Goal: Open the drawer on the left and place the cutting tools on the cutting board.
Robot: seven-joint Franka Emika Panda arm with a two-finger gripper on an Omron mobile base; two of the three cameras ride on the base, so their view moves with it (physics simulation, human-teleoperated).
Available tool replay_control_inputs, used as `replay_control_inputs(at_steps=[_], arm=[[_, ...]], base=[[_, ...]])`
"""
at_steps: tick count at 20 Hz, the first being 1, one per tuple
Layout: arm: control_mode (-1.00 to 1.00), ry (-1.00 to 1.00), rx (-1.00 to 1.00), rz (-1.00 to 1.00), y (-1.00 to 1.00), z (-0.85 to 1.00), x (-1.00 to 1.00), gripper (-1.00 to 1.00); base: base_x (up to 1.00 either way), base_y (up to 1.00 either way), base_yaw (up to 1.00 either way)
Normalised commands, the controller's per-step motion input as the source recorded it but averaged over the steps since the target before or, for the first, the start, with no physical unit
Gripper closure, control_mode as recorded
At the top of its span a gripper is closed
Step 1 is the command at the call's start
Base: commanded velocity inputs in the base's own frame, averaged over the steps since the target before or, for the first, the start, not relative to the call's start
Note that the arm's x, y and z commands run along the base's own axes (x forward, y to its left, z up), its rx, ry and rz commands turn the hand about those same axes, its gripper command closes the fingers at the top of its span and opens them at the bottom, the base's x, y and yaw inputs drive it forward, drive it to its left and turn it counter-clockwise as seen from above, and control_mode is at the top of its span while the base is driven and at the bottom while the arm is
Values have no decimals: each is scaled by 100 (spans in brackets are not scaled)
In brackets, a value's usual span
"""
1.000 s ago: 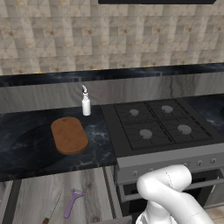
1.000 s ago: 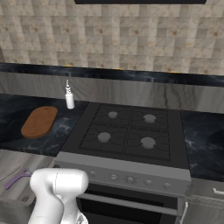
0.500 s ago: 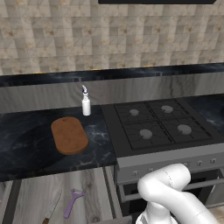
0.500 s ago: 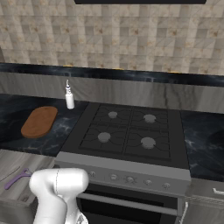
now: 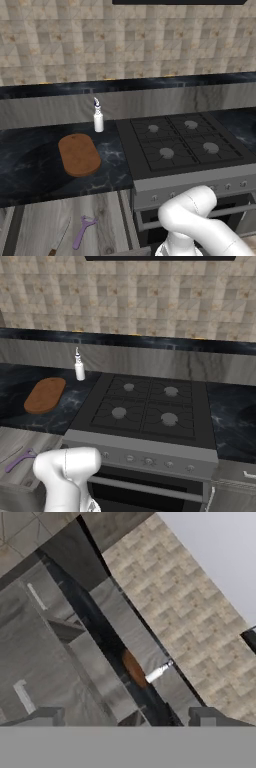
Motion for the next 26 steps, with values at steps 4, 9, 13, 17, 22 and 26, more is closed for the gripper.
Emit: replay_control_inputs(at_steps=[4, 9, 13, 17, 22, 26], arm=[[-100, 0, 17, 0, -38, 88, -8, -100], [-100, 3, 18, -5, -38, 98, 2, -100], [-100, 7, 20, -8, -33, 99, 15, -100], [-100, 8, 22, -5, -38, 100, 13, -100], [-100, 9, 24, -1, -35, 99, 26, -100], [-100, 12, 22, 0, -43, 84, 39, -100]], base=[[0, 0, 0], [0, 0, 0], [0, 0, 0], [0, 0, 0], [0, 0, 0], [0, 0, 0]])
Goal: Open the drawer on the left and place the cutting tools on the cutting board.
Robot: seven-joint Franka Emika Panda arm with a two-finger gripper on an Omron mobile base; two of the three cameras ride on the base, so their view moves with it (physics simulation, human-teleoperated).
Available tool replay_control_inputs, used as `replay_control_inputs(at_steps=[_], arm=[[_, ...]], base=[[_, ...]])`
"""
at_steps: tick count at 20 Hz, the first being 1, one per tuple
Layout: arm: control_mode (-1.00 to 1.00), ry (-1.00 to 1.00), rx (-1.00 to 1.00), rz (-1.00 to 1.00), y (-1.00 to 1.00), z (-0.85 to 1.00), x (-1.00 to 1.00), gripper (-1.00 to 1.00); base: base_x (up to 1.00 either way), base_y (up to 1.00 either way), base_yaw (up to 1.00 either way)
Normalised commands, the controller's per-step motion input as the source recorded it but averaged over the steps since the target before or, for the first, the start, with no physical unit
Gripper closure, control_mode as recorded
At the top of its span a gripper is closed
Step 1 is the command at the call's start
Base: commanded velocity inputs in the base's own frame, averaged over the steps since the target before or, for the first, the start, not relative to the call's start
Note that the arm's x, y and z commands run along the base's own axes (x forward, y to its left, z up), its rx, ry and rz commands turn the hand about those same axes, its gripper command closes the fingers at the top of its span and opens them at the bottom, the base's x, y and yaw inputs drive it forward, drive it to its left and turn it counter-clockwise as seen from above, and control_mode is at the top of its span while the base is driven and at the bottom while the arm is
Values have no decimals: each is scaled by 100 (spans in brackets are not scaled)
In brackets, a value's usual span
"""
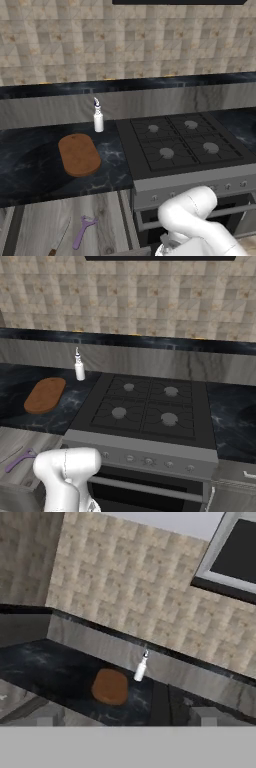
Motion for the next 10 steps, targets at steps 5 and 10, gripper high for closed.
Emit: replay_control_inputs(at_steps=[5, 10], arm=[[-100, 18, 24, 5, -67, 65, 56, -100], [-100, 20, 19, 3, -56, 31, 67, -100]], base=[[0, 0, 0], [0, 0, 0]])
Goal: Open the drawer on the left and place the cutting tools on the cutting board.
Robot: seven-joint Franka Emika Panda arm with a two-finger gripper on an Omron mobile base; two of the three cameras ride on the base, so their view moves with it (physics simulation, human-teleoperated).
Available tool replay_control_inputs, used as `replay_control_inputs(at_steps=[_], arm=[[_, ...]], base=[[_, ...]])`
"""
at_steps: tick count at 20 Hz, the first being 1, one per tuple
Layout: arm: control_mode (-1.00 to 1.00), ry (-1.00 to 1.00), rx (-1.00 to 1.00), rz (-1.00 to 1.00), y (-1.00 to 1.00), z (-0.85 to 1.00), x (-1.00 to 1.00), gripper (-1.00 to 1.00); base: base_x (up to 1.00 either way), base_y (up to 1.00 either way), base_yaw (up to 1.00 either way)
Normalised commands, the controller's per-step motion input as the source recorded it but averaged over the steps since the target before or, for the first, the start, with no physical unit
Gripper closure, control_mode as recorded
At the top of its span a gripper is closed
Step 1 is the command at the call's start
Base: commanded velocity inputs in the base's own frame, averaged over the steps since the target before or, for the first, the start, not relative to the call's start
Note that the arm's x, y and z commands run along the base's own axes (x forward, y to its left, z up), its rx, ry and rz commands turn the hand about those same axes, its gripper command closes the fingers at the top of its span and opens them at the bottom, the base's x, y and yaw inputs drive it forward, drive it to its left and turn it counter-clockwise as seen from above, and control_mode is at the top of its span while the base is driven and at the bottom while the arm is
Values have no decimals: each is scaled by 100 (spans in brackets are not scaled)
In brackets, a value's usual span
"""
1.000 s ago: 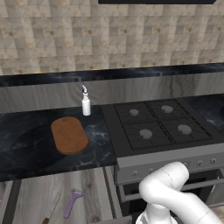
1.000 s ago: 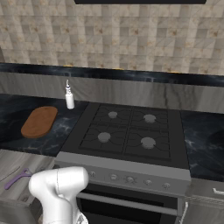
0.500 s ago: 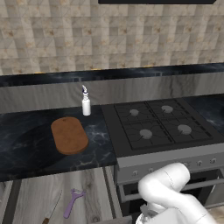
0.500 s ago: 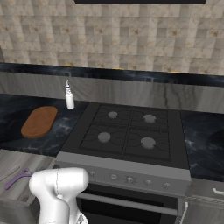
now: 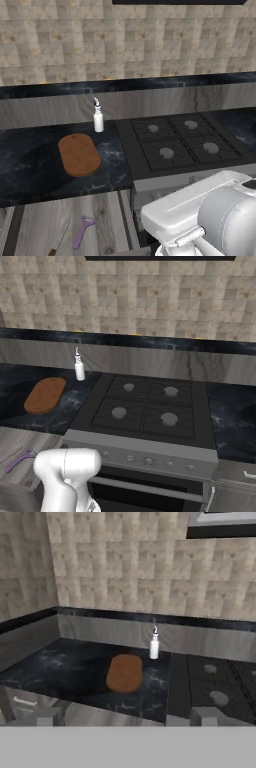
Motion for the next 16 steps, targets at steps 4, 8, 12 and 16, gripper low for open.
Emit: replay_control_inputs(at_steps=[4, 8, 12, 16], arm=[[-100, 33, 2, -1, -5, 0, 87, -100], [-100, 64, -4, -8, 4, -10, 100, -100], [-100, 77, -14, -11, 16, -57, 100, -100], [-100, 61, -8, -13, 14, -93, 85, -100]], base=[[0, 0, 0], [0, 0, 0], [0, 0, 0], [0, 0, 0]])
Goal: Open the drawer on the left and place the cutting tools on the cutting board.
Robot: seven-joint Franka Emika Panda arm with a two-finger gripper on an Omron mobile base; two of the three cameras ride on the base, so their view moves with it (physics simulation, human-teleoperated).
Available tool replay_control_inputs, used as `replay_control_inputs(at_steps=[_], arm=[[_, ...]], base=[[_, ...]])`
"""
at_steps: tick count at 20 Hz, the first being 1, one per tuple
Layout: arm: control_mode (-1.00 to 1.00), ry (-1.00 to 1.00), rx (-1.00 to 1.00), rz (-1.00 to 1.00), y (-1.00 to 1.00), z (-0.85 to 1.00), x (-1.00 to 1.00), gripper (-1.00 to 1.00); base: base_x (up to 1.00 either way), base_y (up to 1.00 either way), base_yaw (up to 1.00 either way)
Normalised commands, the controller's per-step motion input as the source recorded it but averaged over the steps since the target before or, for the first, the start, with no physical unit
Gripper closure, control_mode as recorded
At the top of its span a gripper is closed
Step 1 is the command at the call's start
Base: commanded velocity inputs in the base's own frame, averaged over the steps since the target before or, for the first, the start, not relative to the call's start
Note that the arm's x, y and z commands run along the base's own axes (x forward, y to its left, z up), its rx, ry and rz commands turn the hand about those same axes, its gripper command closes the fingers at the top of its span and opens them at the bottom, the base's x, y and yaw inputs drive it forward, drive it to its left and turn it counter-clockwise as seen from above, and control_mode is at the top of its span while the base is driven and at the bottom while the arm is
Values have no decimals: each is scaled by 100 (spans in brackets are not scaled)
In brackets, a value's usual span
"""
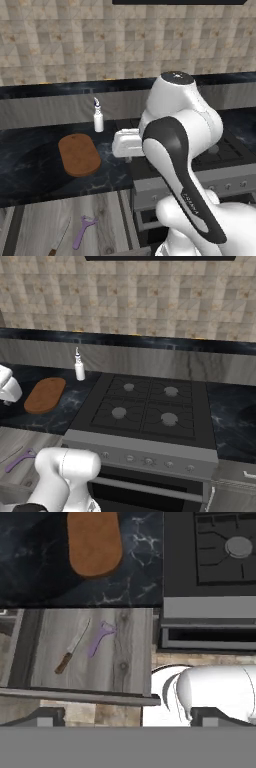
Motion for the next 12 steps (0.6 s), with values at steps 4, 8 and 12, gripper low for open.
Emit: replay_control_inputs(at_steps=[4, 8, 12], arm=[[-100, 17, 0, -10, 7, -100, 38, -100], [-100, 2, 0, -7, 12, -100, 24, -100], [-100, 0, 0, -6, 36, -100, 23, -100]], base=[[0, 0, 0], [0, 0, 0], [0, 0, 0]])
